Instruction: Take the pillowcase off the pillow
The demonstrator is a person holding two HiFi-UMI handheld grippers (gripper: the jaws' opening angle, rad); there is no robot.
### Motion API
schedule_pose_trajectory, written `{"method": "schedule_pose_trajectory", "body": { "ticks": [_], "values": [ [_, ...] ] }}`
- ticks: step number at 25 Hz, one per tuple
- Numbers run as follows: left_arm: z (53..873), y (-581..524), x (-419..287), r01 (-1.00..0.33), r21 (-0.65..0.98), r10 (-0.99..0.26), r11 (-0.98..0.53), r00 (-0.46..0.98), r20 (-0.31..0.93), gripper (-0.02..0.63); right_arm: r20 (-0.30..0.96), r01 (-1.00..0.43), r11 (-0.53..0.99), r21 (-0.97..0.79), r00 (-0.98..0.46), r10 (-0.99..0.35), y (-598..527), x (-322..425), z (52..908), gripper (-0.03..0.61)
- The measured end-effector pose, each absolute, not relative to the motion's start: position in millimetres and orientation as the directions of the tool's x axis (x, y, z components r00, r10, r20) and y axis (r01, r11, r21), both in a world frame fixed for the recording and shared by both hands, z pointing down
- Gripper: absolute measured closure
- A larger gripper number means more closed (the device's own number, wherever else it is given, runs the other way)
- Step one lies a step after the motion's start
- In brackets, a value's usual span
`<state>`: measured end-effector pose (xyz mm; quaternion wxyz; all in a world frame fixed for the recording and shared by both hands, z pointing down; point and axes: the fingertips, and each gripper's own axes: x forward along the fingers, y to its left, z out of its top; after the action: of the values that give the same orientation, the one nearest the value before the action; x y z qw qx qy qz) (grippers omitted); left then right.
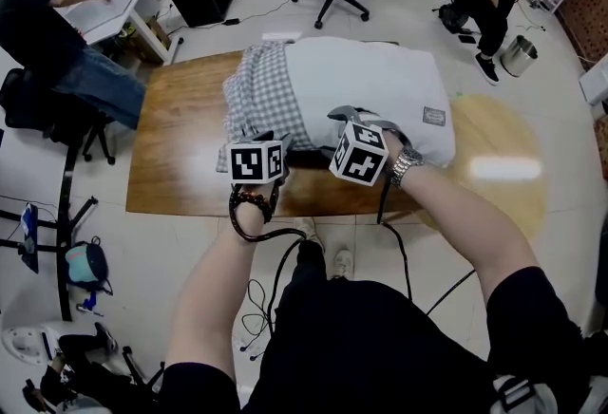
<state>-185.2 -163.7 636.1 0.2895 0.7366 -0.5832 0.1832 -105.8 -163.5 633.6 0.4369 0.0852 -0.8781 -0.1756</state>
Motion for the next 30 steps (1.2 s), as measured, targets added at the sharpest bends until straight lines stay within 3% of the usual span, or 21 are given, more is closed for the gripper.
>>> {"method": "schedule_pose_trajectory", "body": {
  "ticks": [8,14,15,17,18,21,23,30],
  "values": [
    [674,-168,-187,-0.962,0.241,-0.731,-0.129,0.257,0.632,0.387,0.704,0.086,0.822,0.564,-0.570,-0.424,-182,-122,656,0.287],
    [711,-175,-195,-0.957,0.272,-0.703,-0.104,0.264,0.660,0.390,0.694,0.143,0.755,0.639,-0.530,-0.487,-197,-127,681,0.301],
    [714,-177,-196,-0.956,0.275,-0.702,-0.101,0.264,0.661,0.396,0.685,0.145,0.743,0.653,-0.530,-0.499,-200,-127,682,0.328],
    [717,-183,-200,-0.956,0.277,-0.706,-0.099,0.264,0.657,0.422,0.669,0.138,0.726,0.674,-0.532,-0.519,-206,-129,681,0.439],
    [716,-185,-203,-0.956,0.278,-0.710,-0.097,0.262,0.654,0.439,0.663,0.133,0.723,0.678,-0.534,-0.524,-207,-130,679,0.458],
    [712,-189,-213,-0.958,0.273,-0.722,-0.087,0.249,0.645,0.554,0.646,0.109,0.716,0.690,-0.539,-0.540,-210,-130,673,0.531],
    [712,-187,-217,-0.960,0.266,-0.725,-0.084,0.242,0.645,0.606,0.633,0.086,0.713,0.696,-0.542,-0.552,-211,-125,672,0.554],
    [701,-167,-253,-0.968,0.251,-0.726,-0.010,0.180,0.664,0.611,0.631,0.023,0.724,0.689,-0.511,-0.584,-221,-108,653,0.565]
  ]
}}
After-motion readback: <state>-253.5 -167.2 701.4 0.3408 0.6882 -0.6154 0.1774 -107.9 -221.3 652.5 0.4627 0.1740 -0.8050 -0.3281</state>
